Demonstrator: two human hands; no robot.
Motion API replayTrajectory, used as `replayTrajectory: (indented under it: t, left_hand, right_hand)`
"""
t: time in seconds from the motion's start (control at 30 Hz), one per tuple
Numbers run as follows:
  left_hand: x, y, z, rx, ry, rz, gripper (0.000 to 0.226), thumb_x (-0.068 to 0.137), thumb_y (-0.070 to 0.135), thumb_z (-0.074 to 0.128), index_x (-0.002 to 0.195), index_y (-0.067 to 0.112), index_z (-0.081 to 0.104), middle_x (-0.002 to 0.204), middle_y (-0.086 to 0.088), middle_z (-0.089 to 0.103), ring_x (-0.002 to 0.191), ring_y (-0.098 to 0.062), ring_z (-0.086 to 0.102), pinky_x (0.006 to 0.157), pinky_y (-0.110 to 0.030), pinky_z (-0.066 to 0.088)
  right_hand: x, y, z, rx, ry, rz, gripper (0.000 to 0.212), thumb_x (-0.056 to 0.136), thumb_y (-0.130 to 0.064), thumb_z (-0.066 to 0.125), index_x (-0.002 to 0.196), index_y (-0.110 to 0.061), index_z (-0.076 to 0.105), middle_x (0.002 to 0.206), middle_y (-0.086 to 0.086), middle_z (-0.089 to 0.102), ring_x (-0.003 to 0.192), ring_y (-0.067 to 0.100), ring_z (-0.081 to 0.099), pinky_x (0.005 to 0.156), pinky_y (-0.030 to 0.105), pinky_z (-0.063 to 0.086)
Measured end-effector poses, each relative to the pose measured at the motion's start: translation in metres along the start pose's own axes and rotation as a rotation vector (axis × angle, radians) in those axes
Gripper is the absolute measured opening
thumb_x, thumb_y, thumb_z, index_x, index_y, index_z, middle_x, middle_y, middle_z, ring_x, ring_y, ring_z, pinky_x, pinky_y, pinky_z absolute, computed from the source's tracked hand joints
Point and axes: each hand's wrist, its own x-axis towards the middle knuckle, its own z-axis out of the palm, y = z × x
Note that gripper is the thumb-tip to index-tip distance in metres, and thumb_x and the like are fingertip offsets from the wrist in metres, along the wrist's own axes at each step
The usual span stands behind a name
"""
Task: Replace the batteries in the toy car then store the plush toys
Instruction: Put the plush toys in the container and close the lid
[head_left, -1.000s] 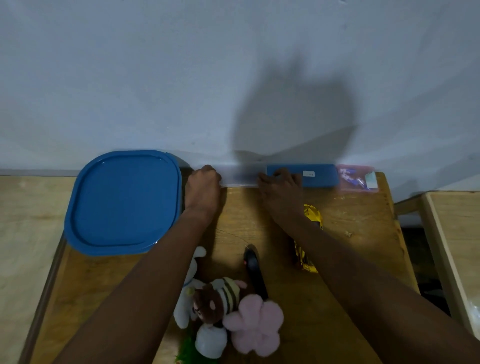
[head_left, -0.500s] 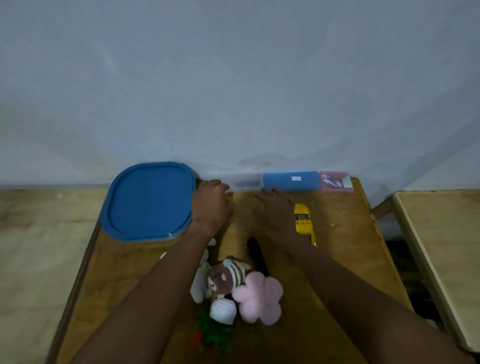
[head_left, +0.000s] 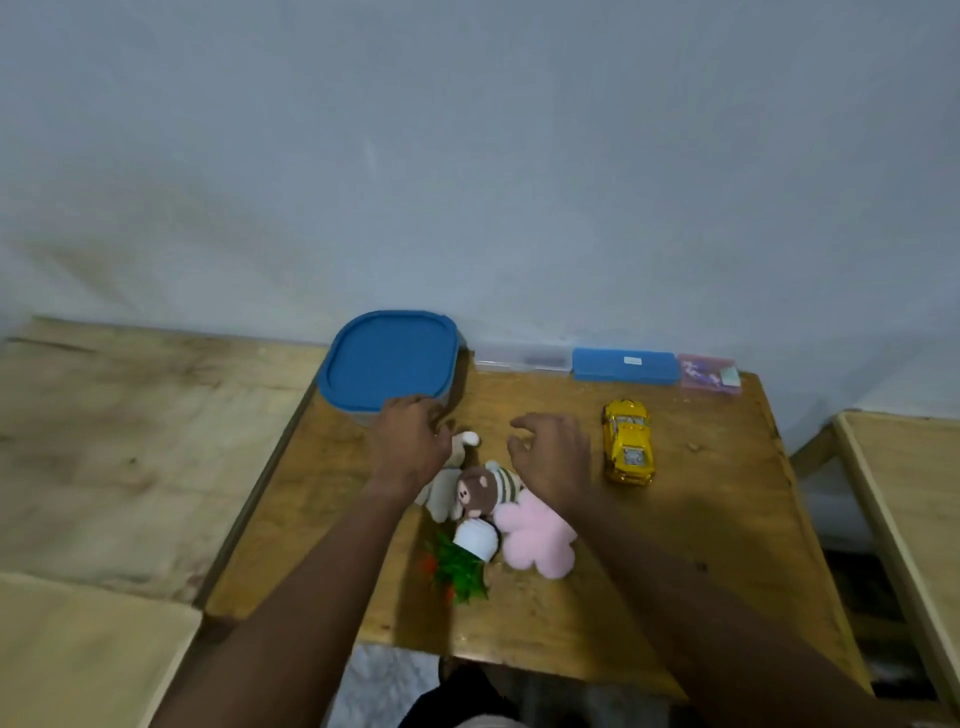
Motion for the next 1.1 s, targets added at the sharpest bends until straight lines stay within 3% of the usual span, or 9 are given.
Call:
replayTrajectory:
  t: [0.13,0.23,0.33,0.5,0.63,0.77,0.9,1.1]
  left_hand:
    - [-0.016,-0.020,-0.011,-0.045,-0.016,-0.098,0.036,0.077,0.028,0.070,0.109,0.012,0.076,0.107,-0.006,0.074,0.099,-0.024,0.067,0.081,-0.036,0.056]
    - [-0.015,-0.030,-0.021,-0.060,-0.020,-0.167,0.032,0.081,0.027,0.071,0.109,0.012,0.075,0.110,-0.005,0.074,0.101,-0.023,0.068,0.080,-0.033,0.052]
    - [0.000,-0.049,-0.028,-0.067,-0.031,-0.182,0.025,0.079,0.022,0.066,0.101,0.014,0.076,0.100,-0.004,0.075,0.095,-0.025,0.070,0.073,-0.031,0.052]
    - [0.039,-0.094,-0.029,-0.110,-0.035,-0.203,0.039,0.086,0.028,0.067,0.123,0.014,0.069,0.121,-0.005,0.071,0.109,-0.024,0.066,0.089,-0.037,0.055]
    - [0.074,-0.135,-0.026,-0.187,-0.022,-0.257,0.047,0.089,0.028,0.067,0.131,0.007,0.063,0.129,-0.014,0.065,0.116,-0.031,0.061,0.097,-0.042,0.052]
    - [0.105,-0.169,-0.019,-0.195,-0.036,-0.282,0.039,0.086,0.028,0.070,0.112,-0.001,0.066,0.106,-0.021,0.065,0.096,-0.035,0.063,0.078,-0.041,0.055]
    - [0.125,-0.182,-0.016,-0.261,-0.123,-0.408,0.020,0.076,0.018,0.072,0.074,0.002,0.062,0.079,-0.013,0.064,0.072,-0.029,0.063,0.056,-0.031,0.045]
    - [0.141,-0.193,-0.020,-0.349,-0.186,-0.511,0.010,0.069,0.005,0.072,0.073,-0.002,0.069,0.064,-0.006,0.061,0.055,-0.016,0.056,0.043,-0.022,0.038]
  right_hand:
    - [-0.014,-0.015,0.011,0.055,-0.008,0.033,0.053,0.074,-0.062,0.036,0.116,-0.043,0.063,0.114,-0.009,0.067,0.107,0.019,0.056,0.088,0.041,0.051]
    - [-0.014,-0.032,0.012,0.098,-0.014,-0.009,0.037,0.083,-0.049,0.052,0.112,-0.035,0.070,0.111,-0.008,0.070,0.110,0.016,0.057,0.088,0.038,0.053]
    - [-0.002,-0.052,0.019,0.151,-0.022,-0.032,0.027,0.089,-0.033,0.059,0.111,-0.026,0.073,0.111,-0.008,0.072,0.113,0.016,0.057,0.089,0.039,0.054]
    - [0.027,-0.086,0.039,0.234,-0.021,0.043,0.029,0.090,-0.032,0.059,0.113,-0.020,0.071,0.110,-0.005,0.072,0.105,0.016,0.064,0.087,0.031,0.052]
    - [0.059,-0.114,0.056,0.268,-0.005,0.153,0.029,0.091,-0.036,0.057,0.105,-0.015,0.072,0.096,-0.002,0.072,0.086,0.013,0.064,0.073,0.030,0.053]
    - [0.085,-0.127,0.072,0.296,0.038,0.291,0.036,0.089,-0.040,0.060,0.111,-0.013,0.068,0.102,0.003,0.068,0.095,0.019,0.062,0.069,0.028,0.045]
    - [0.099,-0.135,0.081,0.330,0.070,0.357,0.030,0.089,-0.031,0.066,0.112,-0.012,0.070,0.099,0.002,0.072,0.084,0.016,0.065,0.067,0.029,0.054]
    - [0.112,-0.139,0.091,0.308,0.106,0.422,0.031,0.078,-0.012,0.063,0.108,-0.017,0.072,0.102,0.002,0.072,0.087,0.018,0.066,0.075,0.036,0.059]
